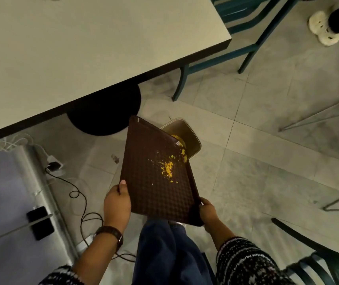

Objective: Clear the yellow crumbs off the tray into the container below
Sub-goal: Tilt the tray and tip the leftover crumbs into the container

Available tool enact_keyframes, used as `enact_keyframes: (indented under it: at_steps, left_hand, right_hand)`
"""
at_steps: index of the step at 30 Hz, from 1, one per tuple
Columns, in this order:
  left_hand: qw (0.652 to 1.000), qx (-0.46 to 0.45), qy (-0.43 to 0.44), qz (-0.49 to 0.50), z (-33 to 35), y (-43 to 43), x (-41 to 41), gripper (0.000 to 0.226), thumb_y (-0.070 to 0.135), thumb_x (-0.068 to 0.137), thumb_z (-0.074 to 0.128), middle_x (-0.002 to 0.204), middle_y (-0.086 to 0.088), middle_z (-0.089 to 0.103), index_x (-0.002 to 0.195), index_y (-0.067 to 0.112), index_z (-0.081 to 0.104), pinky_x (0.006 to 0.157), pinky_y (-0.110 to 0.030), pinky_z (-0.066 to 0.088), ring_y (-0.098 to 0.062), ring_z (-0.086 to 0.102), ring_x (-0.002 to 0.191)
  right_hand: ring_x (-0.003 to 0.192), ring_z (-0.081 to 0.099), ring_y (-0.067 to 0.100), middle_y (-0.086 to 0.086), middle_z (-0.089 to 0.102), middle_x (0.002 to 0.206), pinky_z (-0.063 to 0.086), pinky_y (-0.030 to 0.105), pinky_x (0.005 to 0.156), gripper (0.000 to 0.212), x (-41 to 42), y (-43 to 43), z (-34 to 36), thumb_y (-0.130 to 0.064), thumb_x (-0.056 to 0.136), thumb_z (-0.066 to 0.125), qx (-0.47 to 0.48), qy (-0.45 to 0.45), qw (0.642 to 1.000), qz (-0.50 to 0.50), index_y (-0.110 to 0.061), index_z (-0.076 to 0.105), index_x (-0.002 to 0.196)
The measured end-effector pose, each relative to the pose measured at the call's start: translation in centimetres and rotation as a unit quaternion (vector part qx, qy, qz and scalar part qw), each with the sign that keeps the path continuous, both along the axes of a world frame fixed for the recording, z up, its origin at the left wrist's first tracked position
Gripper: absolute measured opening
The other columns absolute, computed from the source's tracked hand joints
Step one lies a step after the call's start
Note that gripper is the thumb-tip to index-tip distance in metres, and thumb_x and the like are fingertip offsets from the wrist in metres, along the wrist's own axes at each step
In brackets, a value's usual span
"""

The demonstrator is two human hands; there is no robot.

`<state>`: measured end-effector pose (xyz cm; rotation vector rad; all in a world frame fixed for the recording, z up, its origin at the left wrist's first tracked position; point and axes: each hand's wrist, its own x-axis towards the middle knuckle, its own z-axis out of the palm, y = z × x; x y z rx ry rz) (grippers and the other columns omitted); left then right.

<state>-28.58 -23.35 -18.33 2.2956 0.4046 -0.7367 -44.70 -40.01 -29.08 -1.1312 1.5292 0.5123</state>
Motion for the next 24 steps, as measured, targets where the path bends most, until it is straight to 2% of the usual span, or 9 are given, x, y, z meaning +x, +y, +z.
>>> enact_keyframes:
  at_steps: [3,9,13,14,16,17,18,21,24]
  left_hand:
    - [1.0,0.021,0.022,0.003,0.1,-0.5,0.7,0.047,0.036,0.098,0.028,0.08,-0.014,0.058,0.083,0.001,0.056,0.063,-0.03,0.038,-0.028,0.052,0.076]
    - [0.991,0.023,0.104,0.081,2.4,-0.8,-0.2,0.054,0.037,0.098,0.028,0.118,-0.026,0.059,0.113,-0.005,0.058,0.09,-0.041,0.045,-0.039,0.055,0.105]
    - [0.979,0.0,0.136,0.149,4.4,-1.8,-1.2,0.055,0.037,0.099,0.026,0.119,-0.024,0.059,0.113,-0.005,0.058,0.092,-0.042,0.045,-0.039,0.055,0.106]
    - [0.977,-0.002,0.138,0.161,4.7,-2.1,-1.5,0.054,0.036,0.099,0.027,0.117,-0.024,0.06,0.112,-0.005,0.059,0.091,-0.042,0.046,-0.039,0.055,0.105]
    - [0.974,-0.006,0.133,0.183,4.8,-2.9,-2.1,0.05,0.036,0.098,0.028,0.113,-0.023,0.062,0.11,-0.002,0.06,0.088,-0.04,0.048,-0.038,0.057,0.102]
    - [0.973,-0.012,0.127,0.191,4.7,-3.4,-2.3,0.048,0.036,0.098,0.029,0.114,-0.021,0.062,0.111,0.001,0.059,0.089,-0.041,0.048,-0.038,0.057,0.102]
    - [0.973,-0.018,0.12,0.197,4.7,-3.9,-2.6,0.045,0.035,0.098,0.03,0.116,-0.02,0.062,0.115,0.004,0.058,0.091,-0.043,0.048,-0.038,0.057,0.103]
    - [0.973,-0.03,0.082,0.212,4.8,-6.1,-3.3,0.04,0.028,0.097,0.031,0.126,-0.015,0.058,0.132,0.015,0.046,0.099,-0.044,0.044,-0.036,0.054,0.112]
    - [0.966,-0.026,0.046,0.252,5.2,-8.8,-4.0,0.04,0.024,0.097,0.033,0.125,-0.013,0.059,0.134,0.018,0.045,0.097,-0.039,0.046,-0.034,0.056,0.11]
  right_hand:
    - [0.116,0.054,0.037,0.021,0.055,0.13,0.045,0.043,0.1,0.045,0.8,-0.8,1.0,0.007,0.092,0.031,-0.016,0.024,1.0,0.011,-0.004,0.048,0.132]
    - [0.116,0.055,0.038,0.02,0.058,0.128,0.045,0.041,0.099,0.04,2.3,-4.8,6.9,0.005,0.091,0.038,-0.067,0.048,0.99,0.115,0.0,0.054,0.127]
    - [0.1,0.061,0.035,0.016,0.064,0.116,0.055,0.032,0.07,0.038,3.2,-7.7,8.2,0.002,0.091,0.041,-0.087,0.056,0.978,0.181,-0.004,0.059,0.124]
    - [0.1,0.06,0.033,0.013,0.063,0.117,0.053,0.031,0.071,0.037,3.7,-8.2,8.5,0.002,0.092,0.04,-0.09,0.056,0.974,0.198,-0.004,0.059,0.123]
    - [0.106,0.057,0.029,0.008,0.059,0.12,0.048,0.034,0.085,0.034,4.7,-9.4,9.0,0.001,0.093,0.041,-0.098,0.053,0.968,0.226,-0.002,0.058,0.122]
    - [0.107,0.057,0.03,0.012,0.059,0.123,0.048,0.036,0.088,0.033,5.0,-10.2,8.7,0.0,0.093,0.042,-0.1,0.052,0.963,0.243,0.0,0.057,0.123]
    - [0.103,0.058,0.03,0.016,0.06,0.122,0.052,0.036,0.082,0.033,5.4,-11.1,8.5,-0.002,0.093,0.042,-0.091,0.053,0.96,0.26,0.001,0.056,0.123]
    - [0.084,0.058,0.029,0.014,0.061,0.106,0.054,0.028,0.047,0.033,6.4,-13.6,7.2,-0.003,0.091,0.042,-0.072,0.066,0.953,0.287,-0.004,0.058,0.12]
    - [0.091,0.062,0.039,0.014,0.064,0.11,0.056,0.041,0.061,0.032,7.4,-16.1,5.9,-0.002,0.091,0.039,-0.101,0.049,0.939,0.325,-0.013,0.061,0.111]
